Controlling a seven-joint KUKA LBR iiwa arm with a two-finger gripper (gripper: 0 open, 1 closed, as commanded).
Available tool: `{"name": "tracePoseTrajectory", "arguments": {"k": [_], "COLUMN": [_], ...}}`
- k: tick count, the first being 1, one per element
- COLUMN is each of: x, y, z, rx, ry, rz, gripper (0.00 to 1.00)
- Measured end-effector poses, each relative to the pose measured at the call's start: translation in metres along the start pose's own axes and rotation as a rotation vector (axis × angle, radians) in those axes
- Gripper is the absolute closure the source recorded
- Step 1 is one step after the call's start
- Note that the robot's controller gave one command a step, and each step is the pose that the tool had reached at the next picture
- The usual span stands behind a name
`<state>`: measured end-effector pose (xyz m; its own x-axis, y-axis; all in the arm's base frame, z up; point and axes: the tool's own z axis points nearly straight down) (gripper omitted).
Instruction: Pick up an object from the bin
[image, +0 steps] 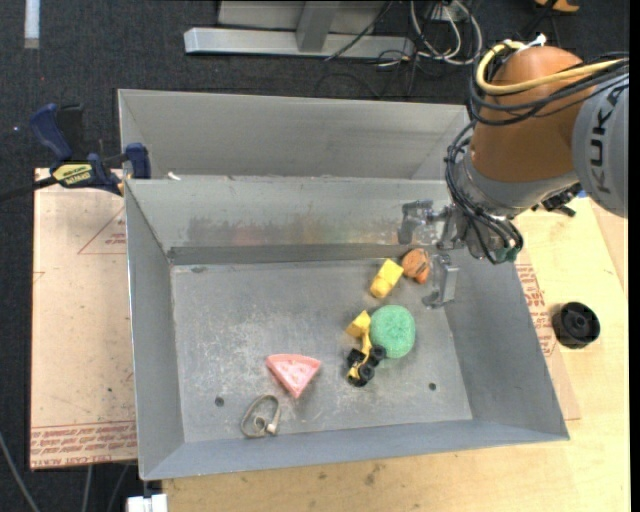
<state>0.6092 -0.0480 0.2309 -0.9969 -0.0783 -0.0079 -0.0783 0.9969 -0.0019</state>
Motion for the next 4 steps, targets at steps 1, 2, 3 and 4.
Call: {"name": "tracePoseTrajectory", "arguments": {"k": [1, 2, 3, 4], "x": [0.017, 0.009, 0.009, 0.027], "y": [0.015, 0.019, 0.026, 0.029], "z": [0.030, 0.052, 0.067, 0.100], "rx": [-0.004, -0.003, -0.004, -0.004], "ry": [0.005, 0.004, 0.005, 0.004], "rz": [-0.214, -0.281, -0.382, -0.496], "gripper": [0.00, 0.00, 0.00, 0.00]}}
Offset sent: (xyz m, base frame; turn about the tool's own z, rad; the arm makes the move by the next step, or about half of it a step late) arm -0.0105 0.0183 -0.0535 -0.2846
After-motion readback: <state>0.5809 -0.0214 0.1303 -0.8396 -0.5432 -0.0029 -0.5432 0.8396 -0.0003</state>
